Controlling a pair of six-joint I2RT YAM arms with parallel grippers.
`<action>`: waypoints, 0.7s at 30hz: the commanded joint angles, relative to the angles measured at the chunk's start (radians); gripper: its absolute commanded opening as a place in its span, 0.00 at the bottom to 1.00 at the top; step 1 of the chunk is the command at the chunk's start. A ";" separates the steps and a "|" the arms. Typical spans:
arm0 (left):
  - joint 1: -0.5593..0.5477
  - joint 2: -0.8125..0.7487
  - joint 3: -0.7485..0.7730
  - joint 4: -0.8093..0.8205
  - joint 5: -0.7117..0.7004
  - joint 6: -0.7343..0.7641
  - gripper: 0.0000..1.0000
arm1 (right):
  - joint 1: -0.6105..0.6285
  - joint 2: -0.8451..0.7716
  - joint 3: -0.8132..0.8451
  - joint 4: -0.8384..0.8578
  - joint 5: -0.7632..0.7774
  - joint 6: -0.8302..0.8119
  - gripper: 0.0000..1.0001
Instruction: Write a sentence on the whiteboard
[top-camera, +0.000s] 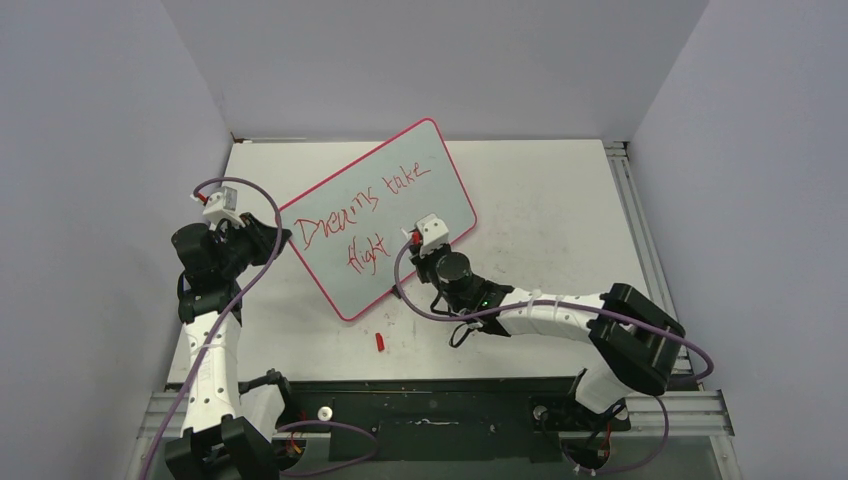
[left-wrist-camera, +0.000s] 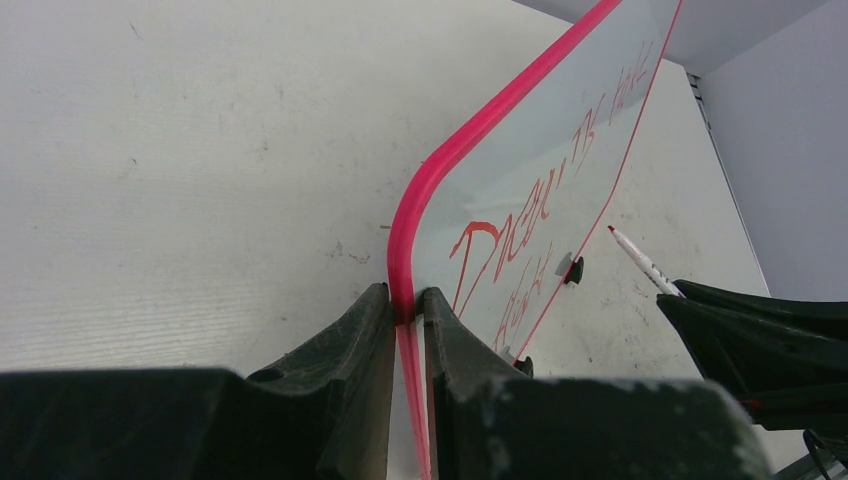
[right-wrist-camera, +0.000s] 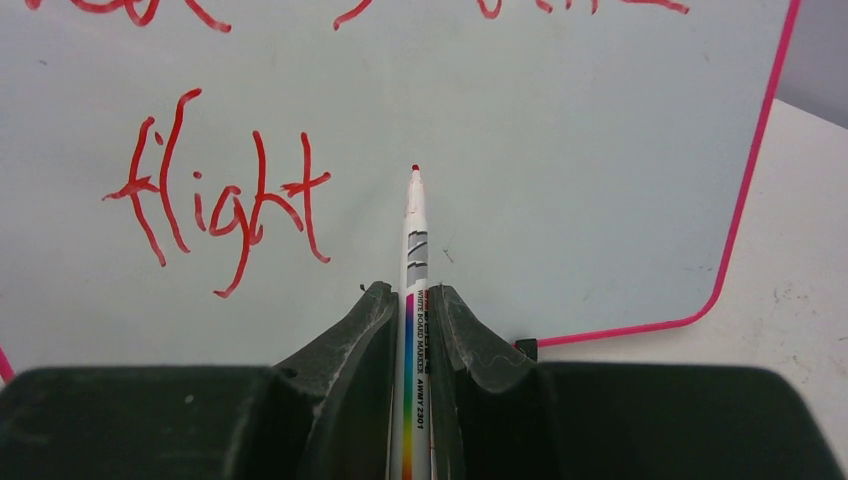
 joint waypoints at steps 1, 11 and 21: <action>-0.016 0.000 0.012 -0.005 0.028 0.018 0.13 | -0.012 0.033 0.032 0.062 -0.039 0.006 0.05; -0.017 0.003 0.012 -0.006 0.027 0.020 0.13 | -0.025 0.086 0.050 0.077 -0.051 0.007 0.05; -0.016 0.002 0.012 -0.007 0.027 0.020 0.13 | -0.030 0.112 0.052 0.084 -0.053 0.009 0.05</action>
